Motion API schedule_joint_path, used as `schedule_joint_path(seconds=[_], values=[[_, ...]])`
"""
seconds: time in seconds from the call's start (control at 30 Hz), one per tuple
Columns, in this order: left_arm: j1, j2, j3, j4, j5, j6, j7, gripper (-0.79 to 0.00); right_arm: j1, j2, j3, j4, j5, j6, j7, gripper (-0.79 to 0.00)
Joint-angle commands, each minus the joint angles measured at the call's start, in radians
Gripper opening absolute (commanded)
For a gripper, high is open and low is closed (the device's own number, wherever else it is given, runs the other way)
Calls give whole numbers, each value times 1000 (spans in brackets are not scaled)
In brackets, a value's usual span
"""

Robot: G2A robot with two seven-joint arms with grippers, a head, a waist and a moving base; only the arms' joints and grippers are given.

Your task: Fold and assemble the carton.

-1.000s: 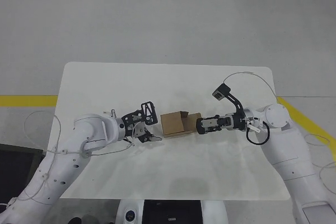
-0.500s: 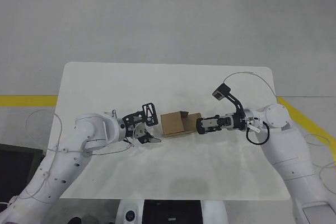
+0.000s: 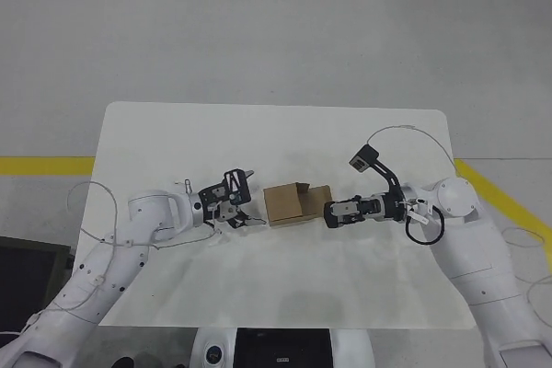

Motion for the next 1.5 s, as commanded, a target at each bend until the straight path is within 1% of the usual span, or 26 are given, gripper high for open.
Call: schedule_joint_path(seconds=[0.0, 0.07, 0.13, 0.2, 0.33, 0.43, 0.6, 0.83, 1.0, 1.1, 1.2, 1.3, 1.47], values=[[-10, -4, 16, 25, 17, -29, 55, 0, -14, 5, 7, -8, -3, 17, 11, 0], [-22, -9, 36, 40, 35, -52, 65, 0, -29, 10, 12, -8, -11, 35, 19, 0], [-30, -16, 49, 57, 14, -60, 70, 0, -37, 13, 14, -2, -30, 40, 11, 0], [-35, -24, 61, 60, -18, -49, 65, 0, -44, 14, 12, 3, -38, 31, -5, 0], [-46, -42, 88, 63, -65, -5, 23, 0, -43, 7, -12, 37, -25, -29, -44, 0], [-61, -55, 105, 74, -112, 6, -5, 0, -26, -1, -33, 78, -18, -72, -78, 0], [-84, -70, 124, 85, -117, 17, -22, 0, 11, -13, -59, 151, -10, -118, -131, 0], [-113, -85, 134, 127, -125, 15, -32, 0, 60, -38, -110, 226, 58, -131, -166, 0], [-130, -95, 141, 150, -137, 2, -36, 0, 103, -60, -164, 269, 65, -141, -172, 0], [-136, -99, 140, 157, -136, -1, -39, 0, 123, -61, -166, 293, 44, -143, -167, 0], [-137, -101, 138, 159, -135, -2, -41, 0, 118, -52, -145, 291, 33, -136, -151, 0], [-136, -103, 136, 159, -133, -3, -44, 0, 90, -39, -114, 259, 25, -128, -145, 0], [-131, -105, 128, 152, -138, -3, -54, 0, 0, -22, -73, 153, 24, -85, -202, 0]])
